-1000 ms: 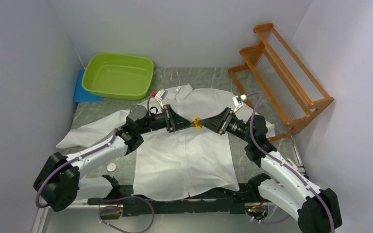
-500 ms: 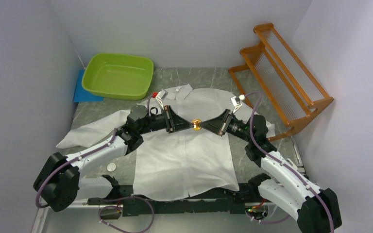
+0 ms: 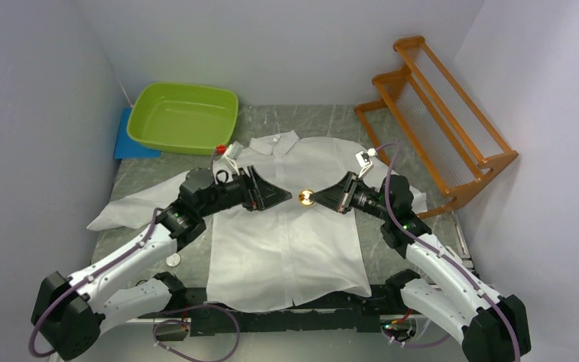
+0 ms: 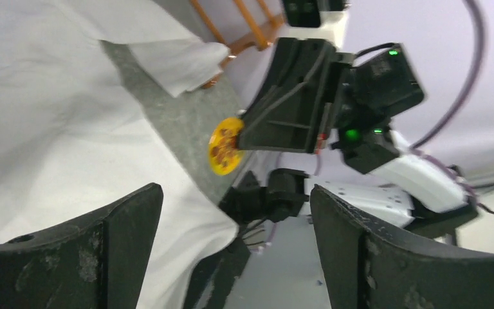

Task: Pin the brooch onto the clothing
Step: Pin the brooch to the clothes.

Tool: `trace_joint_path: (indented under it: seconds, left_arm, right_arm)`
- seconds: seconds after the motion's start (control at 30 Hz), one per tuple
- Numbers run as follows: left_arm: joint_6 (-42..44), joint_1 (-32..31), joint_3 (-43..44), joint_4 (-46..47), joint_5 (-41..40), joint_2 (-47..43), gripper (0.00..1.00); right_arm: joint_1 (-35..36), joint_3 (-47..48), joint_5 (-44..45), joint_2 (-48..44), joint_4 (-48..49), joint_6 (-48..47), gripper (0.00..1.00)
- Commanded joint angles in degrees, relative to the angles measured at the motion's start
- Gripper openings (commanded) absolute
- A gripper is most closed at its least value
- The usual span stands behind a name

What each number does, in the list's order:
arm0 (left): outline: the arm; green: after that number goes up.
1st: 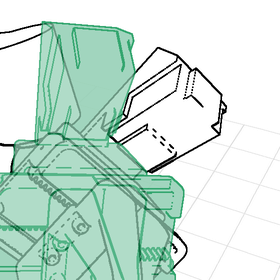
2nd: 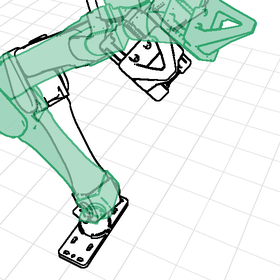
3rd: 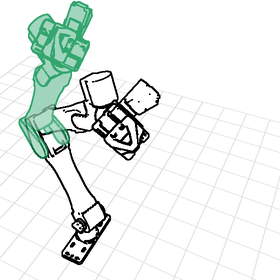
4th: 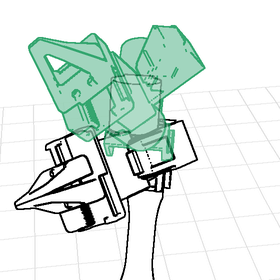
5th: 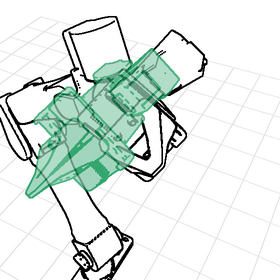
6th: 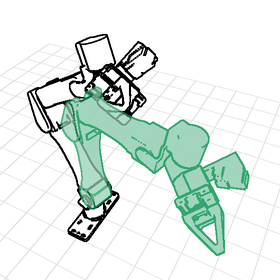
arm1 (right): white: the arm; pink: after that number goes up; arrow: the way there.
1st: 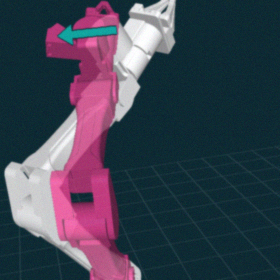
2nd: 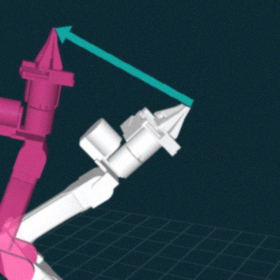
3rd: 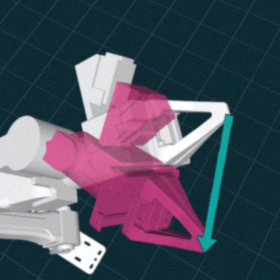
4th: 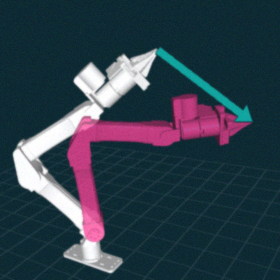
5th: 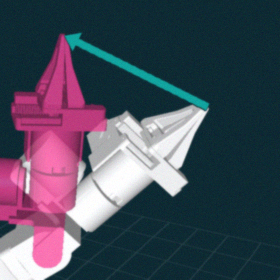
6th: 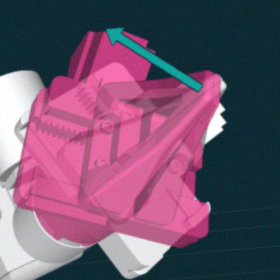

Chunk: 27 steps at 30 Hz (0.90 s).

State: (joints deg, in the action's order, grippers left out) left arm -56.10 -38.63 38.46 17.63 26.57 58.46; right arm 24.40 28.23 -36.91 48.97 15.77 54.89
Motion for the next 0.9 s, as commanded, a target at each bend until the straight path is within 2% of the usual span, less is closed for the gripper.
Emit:
trace_joint_path:
  seconds: [0.0, 0.2, 0.37, 0.47, 0.57, 0.73, 0.8, 0.87]
  left_arm:
    - [11.02, 1.94, 3.9, -18.06, -7.11, -3.92, 0.91]
    - [23.31, 6.46, 13.86, -38.48, -12.46, 1.04, 0.93]
    - [27.1, 14.68, 23.14, -47.32, -5.7, 14.03, 0.88]
    - [27.49, 18.19, 26.25, -46.57, -0.76, 19.82, 0.85]
    - [27.43, 19.39, 28.93, -43.48, -1.17, 24.21, 0.85]
    - [28.83, 19.82, 39.19, -45.28, -3.51, 32.97, 0.8]
    - [28.96, 19.78, 40.07, -42.94, -4.39, 34.84, 0.77]
    - [28.78, 19.82, 39.29, -40.05, -5.9, 36.02, 0.76]
  right_arm:
    - [-0.54, 4.06, 2.54, 0.71, -3.46, -4.8, 0.0]
    - [-1.79, 4.18, 4.47, 4.2, -3.52, -5.81, 0.0]
    - [-3.21, 8.11, 6.99, 9.77, -7.67, -10.32, 0.0]
    - [-4.05, 12.18, 10.25, 12.97, -13.29, -14.76, 0.0]
    - [-5.52, 14.22, 12.22, 15.48, -14.96, -18.52, 0.0]
    - [-9.64, 12.96, 11.78, 17.72, -8.99, -18.17, 0.0]
    - [-11.42, 12.44, 12.29, 18.93, -7.91, -15.3, 0.0]
    - [-12.08, 13.12, 11.22, 20.45, -7.17, -16.72, 0.0]
